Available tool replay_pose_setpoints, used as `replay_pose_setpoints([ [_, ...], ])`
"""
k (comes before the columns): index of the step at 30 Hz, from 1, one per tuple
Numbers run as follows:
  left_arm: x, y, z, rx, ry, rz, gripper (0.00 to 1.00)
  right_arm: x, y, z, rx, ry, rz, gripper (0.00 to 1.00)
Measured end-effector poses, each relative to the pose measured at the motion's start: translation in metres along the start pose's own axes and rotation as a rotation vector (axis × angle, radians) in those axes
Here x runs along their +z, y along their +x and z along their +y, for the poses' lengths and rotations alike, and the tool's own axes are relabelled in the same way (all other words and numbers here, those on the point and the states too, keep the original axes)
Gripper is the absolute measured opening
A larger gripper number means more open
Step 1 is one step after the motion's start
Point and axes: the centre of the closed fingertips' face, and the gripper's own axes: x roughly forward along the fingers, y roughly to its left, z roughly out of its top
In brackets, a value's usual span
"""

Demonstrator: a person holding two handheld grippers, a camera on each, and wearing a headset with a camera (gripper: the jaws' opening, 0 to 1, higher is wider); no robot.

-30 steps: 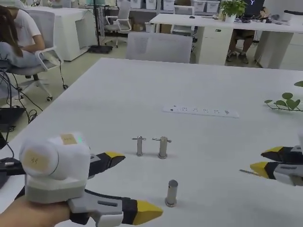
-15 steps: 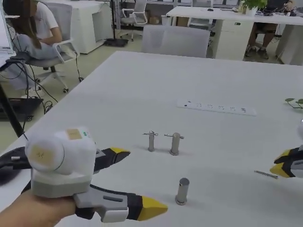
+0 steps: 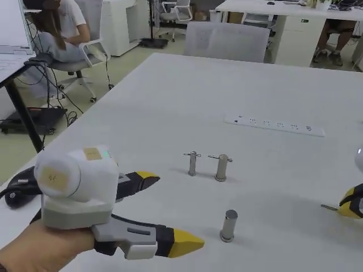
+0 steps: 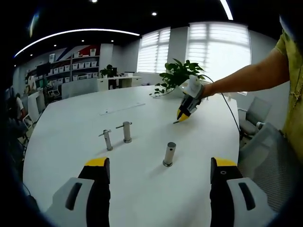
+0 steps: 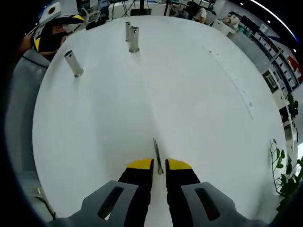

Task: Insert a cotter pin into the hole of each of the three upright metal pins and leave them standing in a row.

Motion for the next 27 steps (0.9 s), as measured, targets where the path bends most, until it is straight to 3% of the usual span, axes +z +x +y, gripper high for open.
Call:
replay_pose_setpoints([
  [5, -0.0007, -0.0005, 0.0004, 0.002, -0.003, -0.001, 0.87, -0.003, 0.0024, 0.003, 0.028, -0.004, 0.02, 0.1],
  [7, -0.0015, -0.0004, 0.0, 0.002, -0.003, 0.0, 0.87, -0.0042, 0.0022, 0.0005, 0.017, -0.038, 0.031, 0.1],
  [18, -0.0031, -0.0021, -0.0002, 0.0, -0.007, 0.004, 0.86, -0.0037, 0.0032, 0.0021, 0.083, 0.039, 0.051, 0.09],
  [27, -0.0028, -0.0007, -0.0003, -0.003, -0.006, 0.005, 0.85, -0.0028, 0.0046, 0.0047, 0.047, -0.011, 0.093, 0.05],
])
